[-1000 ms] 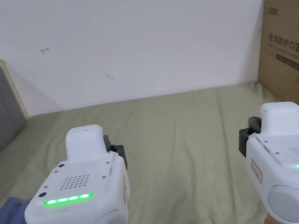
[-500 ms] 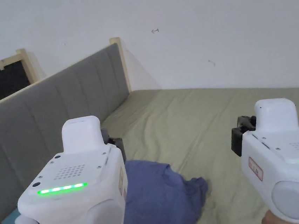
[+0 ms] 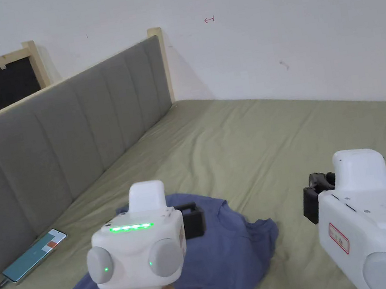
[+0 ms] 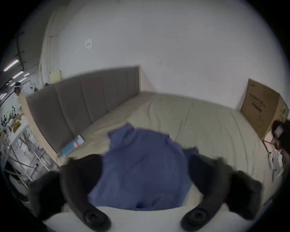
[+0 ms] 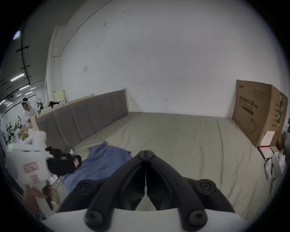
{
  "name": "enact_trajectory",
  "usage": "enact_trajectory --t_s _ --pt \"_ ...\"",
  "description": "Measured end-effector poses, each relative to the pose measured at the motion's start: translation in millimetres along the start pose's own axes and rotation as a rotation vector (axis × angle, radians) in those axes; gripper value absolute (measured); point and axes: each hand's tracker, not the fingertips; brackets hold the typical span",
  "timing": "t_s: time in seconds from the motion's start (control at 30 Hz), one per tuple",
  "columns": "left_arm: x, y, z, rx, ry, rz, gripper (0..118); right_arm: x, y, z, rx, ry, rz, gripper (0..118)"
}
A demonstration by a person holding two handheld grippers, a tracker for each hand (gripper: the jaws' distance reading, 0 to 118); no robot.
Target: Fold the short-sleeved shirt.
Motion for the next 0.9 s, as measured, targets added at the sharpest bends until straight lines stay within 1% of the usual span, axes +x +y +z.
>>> enact_trajectory --t_s 0.07,0.13,0.17,0.27,0.33,0.37,0.4,0.43,0.47,0.5,0.57,0.6,0.63,0.7,0.8,0.9 --pt "3.3 -14.9 -33.9 -0.1 -0.05 0.03 118 7.7 -4.8 -8.0 -0.026 -0.022 -0.002 0" --pt "6.5 -32.6 -71.0 -0.211 -0.06 0.063 118 14.5 -10.8 -15.8 -0.057 -0.043 -0.015 0" --pt "9.0 -45.1 -89.8 -0.299 -0.046 0.055 118 18.1 -13.8 -20.5 -0.074 -0.053 -0.026 0" --pt "15.6 -79.5 -128.6 -0.478 -0.035 0.01 116 26.2 -22.7 -29.3 -0.112 -0.067 -0.052 0" --pt "20.4 -98.7 -141.2 -0.549 -0.049 0.02 105 28.7 -26.8 -35.2 -0.134 -0.075 -0.043 0" --pt "24.8 -105.1 -142.7 -0.559 -0.029 0.001 105 29.1 -29.4 -37.5 -0.146 -0.081 -0.033 0" --pt "28.6 -100.5 -136.4 -0.444 -0.01 -0.036 105 29.4 -30.7 -39.3 -0.153 -0.085 -0.026 0" --pt "30.8 -96.6 -133.4 -0.489 -0.006 -0.043 99 30.0 -31.8 -40.7 -0.157 -0.086 -0.025 0" --pt "30.0 -91.5 -130.8 -0.486 -0.014 -0.028 88 30.8 -32.7 -41.8 -0.162 -0.084 -0.027 0" --pt "29.5 -87.9 -129.5 -0.477 -0.017 -0.009 75 30.8 -33.8 -42.3 -0.166 -0.081 -0.033 0" --pt "29.1 -82.0 -129.0 -0.464 0.02 0.001 34 30.5 -34.8 -42.6 -0.174 -0.075 -0.044 0" --pt "30.1 -80.6 -129.9 -0.462 0.037 -0.014 9 30.3 -35.3 -42.3 -0.176 -0.071 -0.047 0" --pt "31.4 -79.4 -130.9 -0.457 0.118 -0.058 7 29.6 -35.9 -41.1 -0.177 -0.068 -0.046 0" --pt "28.0 -79.6 -136.1 -0.492 0.067 -0.04 7 29.5 -36.8 -39.3 -0.178 -0.064 -0.036 0" --pt "24.3 -74.0 -129.4 -0.49 0.057 -0.012 7 33.6 -38.0 -37.3 -0.181 -0.072 -0.033 0" --pt "24.8 -60.7 -118.0 -0.482 0.025 0.0 7 44.6 -37.6 -34.6 -0.182 -0.081 -0.072 0"
